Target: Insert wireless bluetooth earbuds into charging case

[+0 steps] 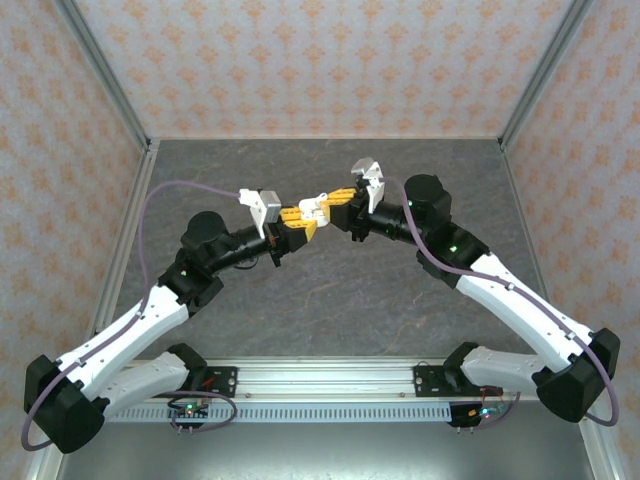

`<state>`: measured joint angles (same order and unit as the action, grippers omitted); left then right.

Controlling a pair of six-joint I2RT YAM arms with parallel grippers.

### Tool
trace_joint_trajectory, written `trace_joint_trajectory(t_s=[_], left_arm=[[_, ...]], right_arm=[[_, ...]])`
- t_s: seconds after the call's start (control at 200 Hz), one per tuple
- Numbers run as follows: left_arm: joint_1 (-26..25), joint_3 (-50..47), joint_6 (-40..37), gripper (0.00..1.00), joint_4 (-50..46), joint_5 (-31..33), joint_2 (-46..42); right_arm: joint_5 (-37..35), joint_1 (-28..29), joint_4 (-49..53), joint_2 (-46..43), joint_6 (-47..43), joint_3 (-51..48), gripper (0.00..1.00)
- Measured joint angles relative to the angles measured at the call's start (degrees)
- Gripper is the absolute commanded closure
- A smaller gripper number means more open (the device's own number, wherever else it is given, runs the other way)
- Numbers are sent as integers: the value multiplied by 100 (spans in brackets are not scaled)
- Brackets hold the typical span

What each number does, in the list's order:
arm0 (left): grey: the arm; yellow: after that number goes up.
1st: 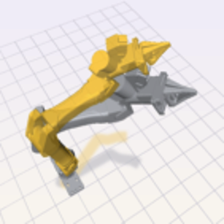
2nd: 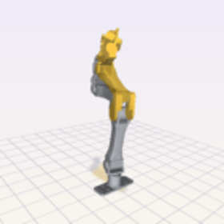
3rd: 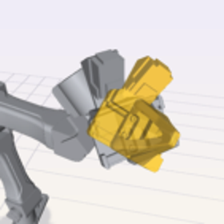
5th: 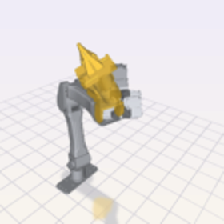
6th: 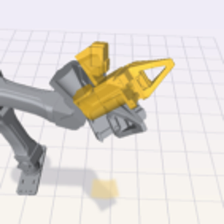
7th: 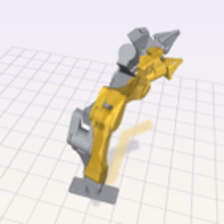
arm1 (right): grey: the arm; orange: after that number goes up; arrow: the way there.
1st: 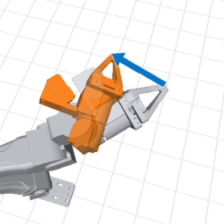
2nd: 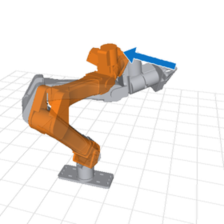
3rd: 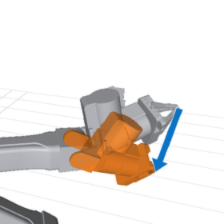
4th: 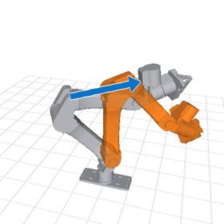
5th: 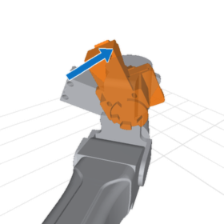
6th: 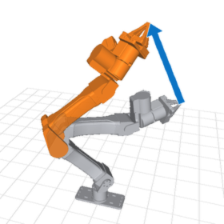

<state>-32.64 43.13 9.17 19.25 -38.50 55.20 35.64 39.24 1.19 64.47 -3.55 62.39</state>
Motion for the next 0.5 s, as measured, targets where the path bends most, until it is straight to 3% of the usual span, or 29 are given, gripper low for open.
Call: trace_joint_trajectory(t_s=[0.5], left_arm=[[0,0,48,100,0,2,0]], right_arm=[[-4,0,-129,-24,52,-122,82]])
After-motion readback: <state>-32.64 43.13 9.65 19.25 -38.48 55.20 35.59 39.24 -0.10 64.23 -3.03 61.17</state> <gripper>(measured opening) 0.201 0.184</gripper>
